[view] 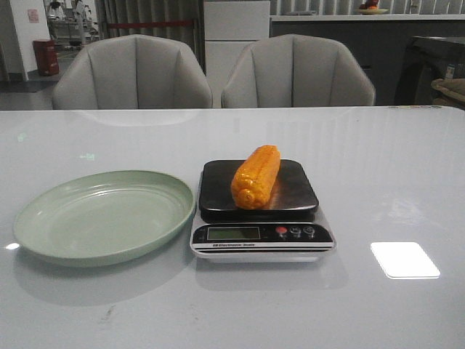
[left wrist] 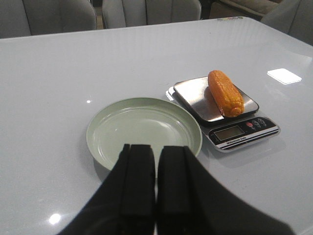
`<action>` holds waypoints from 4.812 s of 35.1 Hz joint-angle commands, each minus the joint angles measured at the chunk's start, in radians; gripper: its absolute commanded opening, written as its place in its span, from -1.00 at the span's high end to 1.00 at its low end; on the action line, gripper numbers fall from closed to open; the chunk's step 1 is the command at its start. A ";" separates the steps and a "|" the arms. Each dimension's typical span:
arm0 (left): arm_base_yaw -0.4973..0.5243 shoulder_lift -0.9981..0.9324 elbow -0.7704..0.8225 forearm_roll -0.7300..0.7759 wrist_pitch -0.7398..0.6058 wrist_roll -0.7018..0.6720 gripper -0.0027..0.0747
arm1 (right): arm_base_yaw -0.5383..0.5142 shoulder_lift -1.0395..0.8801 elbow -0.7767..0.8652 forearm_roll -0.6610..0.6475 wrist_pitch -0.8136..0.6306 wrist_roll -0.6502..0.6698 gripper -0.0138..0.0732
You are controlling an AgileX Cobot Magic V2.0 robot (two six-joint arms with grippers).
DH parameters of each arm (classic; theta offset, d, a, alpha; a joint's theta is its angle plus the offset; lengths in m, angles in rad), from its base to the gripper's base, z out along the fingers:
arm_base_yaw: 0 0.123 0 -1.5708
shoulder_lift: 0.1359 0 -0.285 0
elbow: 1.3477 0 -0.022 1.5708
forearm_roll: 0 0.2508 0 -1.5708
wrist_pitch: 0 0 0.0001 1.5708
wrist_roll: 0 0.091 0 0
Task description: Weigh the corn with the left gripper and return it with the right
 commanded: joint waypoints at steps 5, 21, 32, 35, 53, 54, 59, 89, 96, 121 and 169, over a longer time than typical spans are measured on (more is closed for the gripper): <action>0.003 0.012 -0.026 -0.006 -0.088 0.002 0.64 | -0.005 0.258 -0.277 -0.009 0.158 -0.004 0.38; 0.003 0.012 -0.026 -0.006 -0.088 0.002 0.64 | -0.005 0.408 -0.323 0.097 0.293 0.024 0.37; 0.003 0.012 -0.021 -0.006 -0.086 0.002 0.64 | 0.070 0.527 -0.347 0.149 0.257 0.025 -0.34; 0.003 0.012 -0.017 -0.006 -0.088 0.002 0.64 | 0.104 0.588 -0.386 0.149 0.280 0.025 -0.60; 0.003 0.012 -0.017 -0.006 -0.086 0.002 0.64 | 0.297 1.028 -0.738 0.253 0.433 0.029 -0.71; 0.003 0.012 -0.017 -0.006 -0.086 0.002 0.64 | 0.309 1.073 -0.775 0.253 0.463 0.029 -0.71; 0.003 0.012 -0.017 -0.006 -0.088 0.002 0.64 | 0.373 1.220 -0.923 0.262 0.528 0.056 -0.71; 0.003 -0.007 -0.017 -0.034 -0.088 0.002 0.64 | 0.530 1.893 -1.576 -0.057 0.956 0.628 -0.71; 0.003 -0.014 -0.017 -0.034 -0.088 0.002 0.64 | 0.533 1.968 -1.619 -0.069 1.058 0.679 -0.71; 0.003 -0.014 -0.017 -0.034 -0.088 0.002 0.64 | 0.693 1.997 -1.780 -0.060 0.919 0.640 0.32; 0.003 -0.014 -0.017 -0.034 -0.088 0.002 0.64 | 0.600 1.905 -1.929 0.120 1.204 0.232 -0.70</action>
